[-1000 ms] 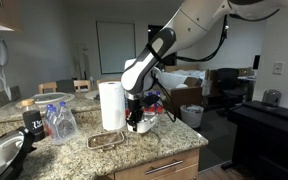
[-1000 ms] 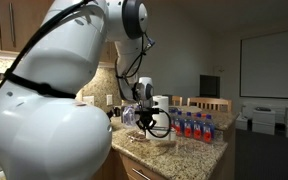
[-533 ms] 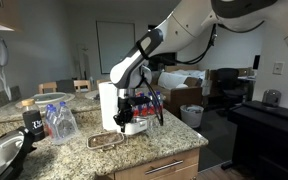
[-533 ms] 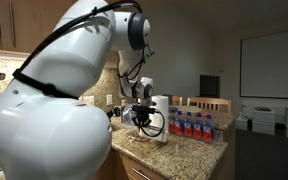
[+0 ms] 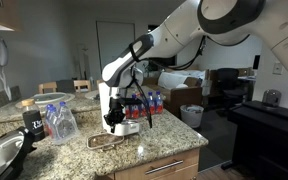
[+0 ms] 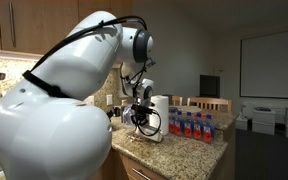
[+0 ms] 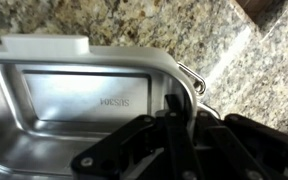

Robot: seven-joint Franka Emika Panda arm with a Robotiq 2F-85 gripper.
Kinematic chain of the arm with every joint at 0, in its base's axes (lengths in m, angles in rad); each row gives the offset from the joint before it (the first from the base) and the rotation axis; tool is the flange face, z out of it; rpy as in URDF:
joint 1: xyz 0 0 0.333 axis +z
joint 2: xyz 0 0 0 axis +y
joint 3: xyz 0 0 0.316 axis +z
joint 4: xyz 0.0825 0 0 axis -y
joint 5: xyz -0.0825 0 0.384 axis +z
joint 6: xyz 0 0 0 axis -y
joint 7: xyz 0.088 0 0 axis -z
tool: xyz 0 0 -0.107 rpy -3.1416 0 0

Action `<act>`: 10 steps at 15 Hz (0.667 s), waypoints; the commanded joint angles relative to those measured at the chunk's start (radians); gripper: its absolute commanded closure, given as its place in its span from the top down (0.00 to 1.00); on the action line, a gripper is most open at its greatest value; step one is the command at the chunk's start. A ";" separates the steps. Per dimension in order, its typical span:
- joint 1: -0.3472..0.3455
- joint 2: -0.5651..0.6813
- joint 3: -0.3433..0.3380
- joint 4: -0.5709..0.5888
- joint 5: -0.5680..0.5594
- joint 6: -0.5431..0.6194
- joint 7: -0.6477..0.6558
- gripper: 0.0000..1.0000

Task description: Put the container on top of the lid

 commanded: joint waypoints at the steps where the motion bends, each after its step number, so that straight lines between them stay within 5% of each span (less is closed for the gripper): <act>1: -0.003 0.010 0.011 0.031 0.044 0.009 -0.007 0.04; 8: 0.003 -0.027 0.021 -0.059 0.059 0.180 -0.013 0.04; 10: 0.016 0.016 0.007 -0.004 0.037 0.135 0.004 0.08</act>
